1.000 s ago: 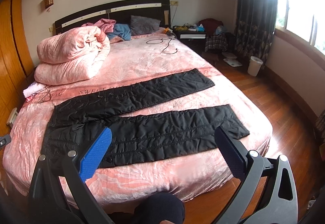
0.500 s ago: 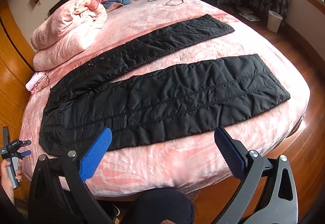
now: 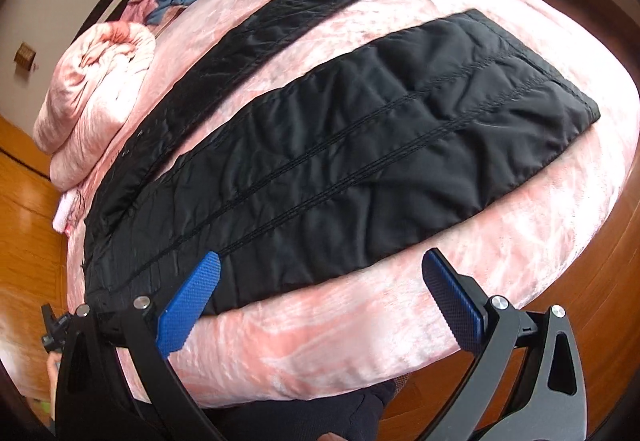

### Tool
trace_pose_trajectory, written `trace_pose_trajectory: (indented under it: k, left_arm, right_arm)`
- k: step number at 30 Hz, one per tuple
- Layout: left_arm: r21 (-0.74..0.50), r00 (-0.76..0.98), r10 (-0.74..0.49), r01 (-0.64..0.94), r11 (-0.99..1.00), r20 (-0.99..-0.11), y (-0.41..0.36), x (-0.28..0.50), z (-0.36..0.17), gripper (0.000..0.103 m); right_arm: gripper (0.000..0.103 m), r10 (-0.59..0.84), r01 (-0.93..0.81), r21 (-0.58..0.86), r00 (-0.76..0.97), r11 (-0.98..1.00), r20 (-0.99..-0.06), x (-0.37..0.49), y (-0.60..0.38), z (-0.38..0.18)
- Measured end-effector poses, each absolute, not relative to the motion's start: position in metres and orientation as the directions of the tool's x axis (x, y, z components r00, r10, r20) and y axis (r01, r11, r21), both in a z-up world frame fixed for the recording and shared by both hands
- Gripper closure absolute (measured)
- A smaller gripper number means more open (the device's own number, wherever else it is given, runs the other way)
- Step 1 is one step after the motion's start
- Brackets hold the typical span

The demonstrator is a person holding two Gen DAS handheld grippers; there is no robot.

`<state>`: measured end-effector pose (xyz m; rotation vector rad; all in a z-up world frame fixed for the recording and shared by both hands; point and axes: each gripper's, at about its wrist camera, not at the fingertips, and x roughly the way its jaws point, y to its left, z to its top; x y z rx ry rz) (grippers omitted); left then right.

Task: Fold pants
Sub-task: 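Lower both tools toward the black pants, left toward the waistband, right toward a leg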

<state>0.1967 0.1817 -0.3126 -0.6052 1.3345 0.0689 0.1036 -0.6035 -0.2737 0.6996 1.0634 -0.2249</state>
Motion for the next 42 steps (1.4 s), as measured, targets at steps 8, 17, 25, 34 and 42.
trace_pose_trajectory:
  k: [8,17,25,34,42]
  left_arm:
    - [-0.398,0.319,-0.275,-0.434,0.809,-0.907,0.187,0.189,-0.312,0.062]
    - [-0.370,0.349,-0.222,-0.448,0.814,-0.911,0.177,0.186,-0.309,0.078]
    - [-0.348,0.419,-0.129,-0.502,0.792,-0.899,0.179,0.173,-0.288,0.083]
    - [-0.288,0.397,-0.053,-0.563,0.775,-0.916,0.229,0.167,-0.285,0.084]
    - [-0.105,0.375,0.072,-0.431,0.896,-0.924,0.217,0.171,-0.265,0.015]
  right_arm:
    - [0.002,0.126,0.691,0.534,0.549,0.487,-0.826,0.068,-0.743,-0.296]
    - [0.013,0.153,0.683,0.632,0.625,0.367,-0.765,0.057,-0.787,-0.319]
    - [0.094,0.139,0.702,0.592,0.591,0.395,-0.794,0.068,-0.765,-0.316]
    - [0.093,0.230,0.662,0.556,0.518,0.502,-0.824,0.085,-0.705,-0.315]
    - [0.038,0.025,0.711,0.321,0.392,0.625,-0.919,0.068,-0.710,-0.280]
